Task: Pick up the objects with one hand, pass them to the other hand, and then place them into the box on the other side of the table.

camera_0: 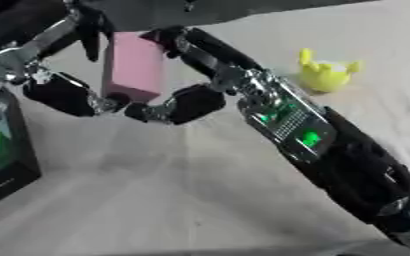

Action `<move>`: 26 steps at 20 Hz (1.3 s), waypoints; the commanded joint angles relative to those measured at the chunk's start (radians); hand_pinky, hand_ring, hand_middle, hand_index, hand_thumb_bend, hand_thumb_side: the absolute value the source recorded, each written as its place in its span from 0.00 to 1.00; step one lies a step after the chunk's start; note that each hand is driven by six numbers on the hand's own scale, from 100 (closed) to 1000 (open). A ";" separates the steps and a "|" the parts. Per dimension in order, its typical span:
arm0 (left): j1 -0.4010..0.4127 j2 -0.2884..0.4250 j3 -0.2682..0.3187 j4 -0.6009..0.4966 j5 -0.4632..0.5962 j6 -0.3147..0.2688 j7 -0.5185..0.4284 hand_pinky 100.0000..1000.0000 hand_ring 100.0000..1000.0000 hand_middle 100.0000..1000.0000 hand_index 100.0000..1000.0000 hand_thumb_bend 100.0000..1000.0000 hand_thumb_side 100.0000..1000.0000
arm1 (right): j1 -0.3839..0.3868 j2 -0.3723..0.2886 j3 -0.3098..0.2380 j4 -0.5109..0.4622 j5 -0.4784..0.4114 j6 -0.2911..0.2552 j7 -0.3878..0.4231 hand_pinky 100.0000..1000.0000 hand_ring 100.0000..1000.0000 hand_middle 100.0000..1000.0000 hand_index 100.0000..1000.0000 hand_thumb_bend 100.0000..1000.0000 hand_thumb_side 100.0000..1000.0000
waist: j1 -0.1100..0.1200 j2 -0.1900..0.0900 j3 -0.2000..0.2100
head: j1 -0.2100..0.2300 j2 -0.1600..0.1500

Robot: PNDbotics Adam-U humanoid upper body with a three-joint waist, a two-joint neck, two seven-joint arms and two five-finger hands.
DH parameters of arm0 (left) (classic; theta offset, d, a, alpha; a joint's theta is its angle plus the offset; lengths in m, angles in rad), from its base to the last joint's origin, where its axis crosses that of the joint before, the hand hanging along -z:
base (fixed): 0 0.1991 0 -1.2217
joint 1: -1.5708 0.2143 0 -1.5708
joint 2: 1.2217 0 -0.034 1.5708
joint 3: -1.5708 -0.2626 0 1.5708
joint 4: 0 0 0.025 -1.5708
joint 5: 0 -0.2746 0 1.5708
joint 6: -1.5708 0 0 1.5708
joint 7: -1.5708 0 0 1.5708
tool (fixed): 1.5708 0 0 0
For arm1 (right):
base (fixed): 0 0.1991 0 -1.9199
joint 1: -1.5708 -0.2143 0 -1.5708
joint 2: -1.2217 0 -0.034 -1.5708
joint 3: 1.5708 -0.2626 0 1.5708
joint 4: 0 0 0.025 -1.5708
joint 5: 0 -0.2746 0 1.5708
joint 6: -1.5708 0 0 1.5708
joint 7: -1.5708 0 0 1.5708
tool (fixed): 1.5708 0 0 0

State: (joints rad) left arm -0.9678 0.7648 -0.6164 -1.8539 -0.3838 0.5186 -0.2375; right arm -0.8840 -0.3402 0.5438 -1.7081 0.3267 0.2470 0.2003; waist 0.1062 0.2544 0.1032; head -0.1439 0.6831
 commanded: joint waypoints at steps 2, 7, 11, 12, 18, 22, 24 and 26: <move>-0.013 0.035 0.029 -0.009 0.003 -0.003 -0.003 0.72 0.54 0.31 0.26 0.24 0.02 | -0.011 -0.013 -0.007 -0.022 0.020 -0.035 0.011 0.85 0.83 0.71 0.88 0.54 0.24 | 0.001 -0.024 -0.001 | -0.002 -0.009; -0.008 0.041 0.031 -0.004 0.001 -0.006 -0.005 0.72 0.54 0.31 0.26 0.24 0.02 | -0.010 -0.015 -0.007 -0.023 0.037 -0.066 0.020 0.86 0.83 0.72 0.90 0.57 0.19 | 0.002 -0.024 -0.002 | -0.002 -0.008; -0.002 0.054 0.033 -0.005 -0.004 -0.014 -0.015 0.72 0.55 0.31 0.26 0.24 0.01 | -0.009 -0.018 -0.009 -0.022 0.053 -0.067 0.019 0.86 0.84 0.73 0.90 0.57 0.18 | 0.003 -0.024 -0.004 | -0.003 -0.008; 0.000 0.059 0.034 -0.007 -0.004 -0.015 -0.018 0.72 0.55 0.31 0.26 0.25 0.01 | -0.009 -0.019 -0.009 -0.022 0.055 -0.066 0.019 0.86 0.84 0.73 0.90 0.57 0.18 | 0.003 -0.024 -0.004 | -0.003 -0.008; 0.024 0.096 0.047 -0.019 -0.006 -0.018 -0.033 0.72 0.55 0.31 0.26 0.25 0.01 | -0.008 -0.025 -0.008 -0.025 0.062 -0.057 0.022 0.86 0.84 0.73 0.90 0.56 0.19 | 0.002 -0.024 -0.004 | -0.002 -0.009; 0.047 0.120 0.069 -0.028 0.001 -0.011 -0.022 0.72 0.55 0.31 0.27 0.25 0.01 | -0.009 -0.028 -0.008 -0.029 0.056 -0.049 0.019 0.85 0.84 0.73 0.90 0.55 0.22 | 0.001 -0.024 -0.004 | 0.000 -0.010; 0.057 0.129 0.077 -0.032 0.006 -0.008 -0.016 0.72 0.55 0.31 0.27 0.25 0.01 | -0.009 -0.030 -0.009 -0.030 0.052 -0.043 0.014 0.85 0.84 0.73 0.90 0.55 0.22 | 0.000 -0.024 -0.005 | 0.002 -0.010; 0.067 0.139 0.084 -0.035 0.009 -0.007 -0.010 0.72 0.55 0.31 0.27 0.25 0.01 | -0.009 -0.032 -0.010 -0.032 0.050 -0.038 0.009 0.85 0.84 0.73 0.90 0.54 0.23 | -0.001 -0.024 -0.005 | 0.006 -0.010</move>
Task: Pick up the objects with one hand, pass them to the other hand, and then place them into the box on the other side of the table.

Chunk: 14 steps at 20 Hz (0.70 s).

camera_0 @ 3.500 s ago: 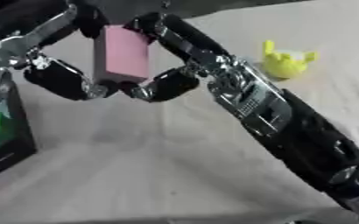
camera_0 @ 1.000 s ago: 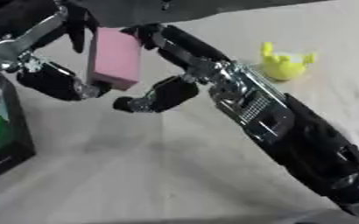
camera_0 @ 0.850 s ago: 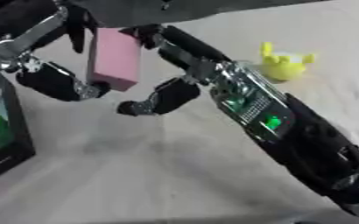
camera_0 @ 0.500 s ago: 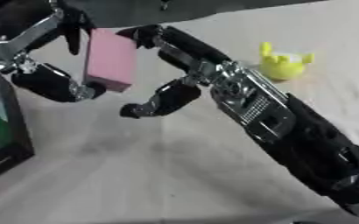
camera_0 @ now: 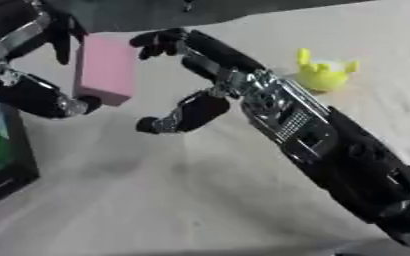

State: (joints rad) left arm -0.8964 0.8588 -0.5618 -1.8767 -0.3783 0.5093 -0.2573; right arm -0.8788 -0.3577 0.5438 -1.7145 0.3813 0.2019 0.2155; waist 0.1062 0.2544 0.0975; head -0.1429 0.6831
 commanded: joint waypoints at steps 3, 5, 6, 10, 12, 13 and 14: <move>0.022 0.066 0.048 -0.013 0.009 0.006 0.025 0.72 0.55 0.31 0.27 0.25 0.02 | -0.014 -0.017 -0.010 -0.027 -0.008 0.013 -0.009 0.85 0.84 0.73 0.90 0.55 0.23 | -0.002 -0.023 -0.001 | 0.015 -0.011; 0.046 0.085 0.063 -0.002 0.010 0.008 0.039 0.73 0.55 0.32 0.27 0.25 0.01 | -0.015 -0.019 -0.008 -0.027 -0.009 0.019 -0.007 0.85 0.83 0.73 0.90 0.57 0.20 | -0.003 -0.021 -0.001 | 0.027 -0.011; 0.060 0.096 0.073 0.006 0.011 0.009 0.047 0.73 0.55 0.32 0.27 0.25 0.01 | -0.016 -0.020 -0.007 -0.025 -0.010 0.025 -0.007 0.85 0.83 0.72 0.90 0.58 0.19 | -0.003 -0.021 -0.001 | 0.035 -0.011; 0.119 0.137 0.128 0.023 0.025 0.013 0.092 0.73 0.55 0.32 0.28 0.25 0.02 | -0.019 -0.021 -0.007 -0.025 -0.025 0.050 -0.016 0.84 0.83 0.72 0.90 0.56 0.21 | -0.005 -0.018 0.001 | 0.067 -0.012; 0.153 0.161 0.158 0.029 0.033 0.018 0.118 0.73 0.55 0.33 0.28 0.25 0.01 | -0.020 -0.023 -0.009 -0.027 -0.033 0.061 -0.025 0.84 0.82 0.72 0.89 0.53 0.24 | -0.007 -0.017 0.001 | 0.085 -0.013; 0.169 0.171 0.171 0.034 0.039 0.020 0.131 0.73 0.55 0.33 0.28 0.25 0.02 | -0.021 -0.023 -0.009 -0.027 -0.036 0.065 -0.027 0.84 0.82 0.71 0.88 0.52 0.24 | -0.008 -0.017 0.001 | 0.094 -0.014; 0.186 0.181 0.185 0.040 0.046 0.024 0.143 0.73 0.55 0.33 0.28 0.25 0.02 | -0.023 -0.024 -0.010 -0.028 -0.040 0.069 -0.029 0.83 0.82 0.71 0.87 0.52 0.24 | -0.009 -0.016 0.001 | 0.105 -0.015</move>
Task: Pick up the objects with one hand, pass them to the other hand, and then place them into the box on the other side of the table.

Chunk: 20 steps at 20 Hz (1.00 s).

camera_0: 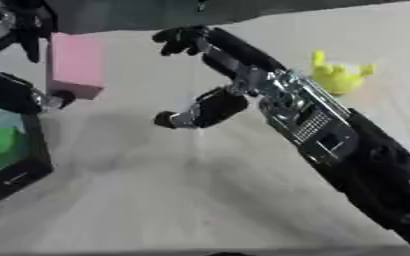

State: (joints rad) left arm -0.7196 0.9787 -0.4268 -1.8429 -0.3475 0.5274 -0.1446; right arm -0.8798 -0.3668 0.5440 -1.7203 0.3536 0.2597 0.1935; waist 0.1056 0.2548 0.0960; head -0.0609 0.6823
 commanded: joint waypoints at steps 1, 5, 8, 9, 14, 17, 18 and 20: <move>0.028 0.071 0.064 0.013 0.023 0.009 0.043 0.73 0.55 0.33 0.28 0.25 0.02 | -0.024 -0.015 -0.011 -0.024 -0.017 0.013 -0.009 0.83 0.82 0.71 0.87 0.51 0.24 | -0.010 -0.016 0.003 | 0.033 -0.015; 0.103 0.105 0.124 0.054 0.050 0.011 0.097 0.73 0.55 0.33 0.28 0.25 0.02 | -0.028 -0.022 -0.022 -0.035 -0.037 0.018 -0.026 0.83 0.82 0.70 0.85 0.50 0.24 | -0.015 -0.015 0.003 | 0.066 -0.020; 0.155 0.126 0.164 0.089 0.067 0.006 0.134 0.73 0.55 0.34 0.29 0.25 0.02 | -0.030 -0.029 -0.028 -0.038 -0.046 0.022 -0.040 0.83 0.81 0.68 0.84 0.49 0.24 | -0.018 -0.014 0.004 | 0.085 -0.021; 0.169 0.130 0.173 0.100 0.072 0.006 0.143 0.73 0.55 0.34 0.29 0.25 0.02 | -0.031 -0.030 -0.030 -0.040 -0.047 0.023 -0.043 0.82 0.80 0.68 0.84 0.50 0.24 | -0.019 -0.013 0.005 | 0.091 -0.022; 0.216 0.140 0.208 0.155 0.087 0.001 0.172 0.73 0.56 0.34 0.31 0.24 0.02 | -0.037 -0.026 -0.039 -0.046 -0.054 0.025 -0.066 0.82 0.80 0.68 0.83 0.50 0.22 | -0.024 -0.011 0.005 | 0.108 -0.026; 0.221 0.140 0.211 0.168 0.089 -0.005 0.176 0.74 0.57 0.37 0.34 0.24 0.03 | -0.038 -0.026 -0.039 -0.045 -0.055 0.025 -0.072 0.82 0.79 0.67 0.83 0.50 0.22 | -0.025 -0.011 0.006 | 0.111 -0.027; 0.228 0.140 0.213 0.182 0.085 0.001 0.172 0.74 0.57 0.37 0.35 0.24 0.03 | -0.039 -0.025 -0.042 -0.047 -0.057 0.025 -0.075 0.82 0.79 0.67 0.83 0.50 0.22 | -0.027 -0.010 0.006 | 0.117 -0.029; 0.226 0.133 0.211 0.223 0.070 -0.001 0.162 0.74 0.58 0.39 0.36 0.26 0.03 | -0.040 -0.024 -0.045 -0.050 -0.060 0.026 -0.081 0.82 0.79 0.67 0.83 0.50 0.22 | -0.029 -0.009 0.004 | 0.125 -0.030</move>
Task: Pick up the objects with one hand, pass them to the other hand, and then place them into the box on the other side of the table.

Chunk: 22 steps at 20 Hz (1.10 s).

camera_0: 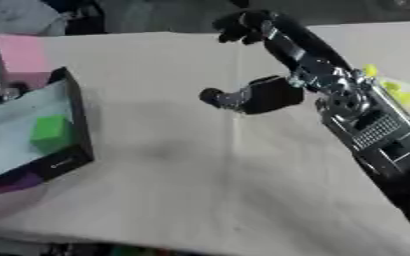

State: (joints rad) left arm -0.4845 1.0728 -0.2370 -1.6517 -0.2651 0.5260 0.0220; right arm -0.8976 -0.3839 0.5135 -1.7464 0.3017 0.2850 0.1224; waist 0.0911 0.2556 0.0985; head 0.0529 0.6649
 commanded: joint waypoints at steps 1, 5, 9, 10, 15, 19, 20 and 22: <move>-0.012 0.035 0.020 0.052 -0.020 -0.006 -0.011 0.74 0.58 0.40 0.39 0.30 0.04 | -0.022 -0.007 -0.015 -0.025 -0.010 0.001 -0.012 0.82 0.79 0.67 0.83 0.50 0.22 | -0.015 -0.010 0.001 | 0.014 -0.013; -0.024 0.025 0.016 0.108 -0.059 -0.039 -0.042 0.75 0.59 0.41 0.42 0.43 0.05 | -0.021 -0.008 -0.018 -0.030 -0.018 0.004 -0.018 0.82 0.79 0.67 0.83 0.49 0.22 | -0.017 -0.008 -0.001 | 0.029 -0.012; -0.035 0.015 0.014 0.151 -0.097 -0.053 -0.073 0.75 0.61 0.43 0.45 0.53 0.07 | -0.020 -0.009 -0.021 -0.036 -0.024 0.005 -0.023 0.82 0.79 0.66 0.83 0.49 0.21 | -0.017 -0.006 -0.003 | 0.051 -0.011; -0.037 0.013 0.014 0.161 -0.107 -0.055 -0.079 0.75 0.61 0.44 0.46 0.55 0.07 | -0.020 -0.009 -0.021 -0.037 -0.026 0.006 -0.025 0.82 0.78 0.66 0.83 0.49 0.21 | -0.018 -0.006 -0.003 | 0.053 -0.011; -0.055 -0.005 0.012 0.234 -0.155 -0.058 -0.103 0.76 0.63 0.47 0.49 0.64 0.14 | -0.019 -0.012 -0.025 -0.047 -0.034 0.007 -0.032 0.82 0.78 0.66 0.83 0.49 0.21 | -0.022 -0.004 -0.007 | 0.056 -0.006; -0.064 -0.019 0.011 0.280 -0.185 -0.075 -0.120 0.78 0.68 0.55 0.61 0.76 0.32 | -0.018 -0.016 -0.028 -0.053 -0.036 0.009 -0.036 0.82 0.78 0.66 0.83 0.49 0.21 | -0.025 -0.001 -0.013 | 0.053 -0.005; -0.065 -0.020 0.010 0.287 -0.193 -0.081 -0.130 0.78 0.69 0.57 0.63 0.80 0.36 | -0.018 -0.016 -0.029 -0.054 -0.037 0.010 -0.037 0.82 0.78 0.66 0.83 0.49 0.21 | -0.025 0.000 -0.014 | 0.053 -0.004; -0.067 -0.023 0.009 0.301 -0.210 -0.090 -0.155 0.80 0.73 0.63 0.69 0.84 0.42 | -0.018 -0.017 -0.031 -0.058 -0.039 0.011 -0.041 0.82 0.78 0.66 0.83 0.49 0.21 | -0.025 0.000 -0.016 | 0.049 -0.003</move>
State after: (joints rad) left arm -0.5364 1.0188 -0.2380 -1.3560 -0.4617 0.4409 -0.1205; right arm -0.8977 -0.3848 0.4949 -1.7818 0.2672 0.2957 0.0879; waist 0.0775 0.2570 0.0812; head 0.1024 0.6650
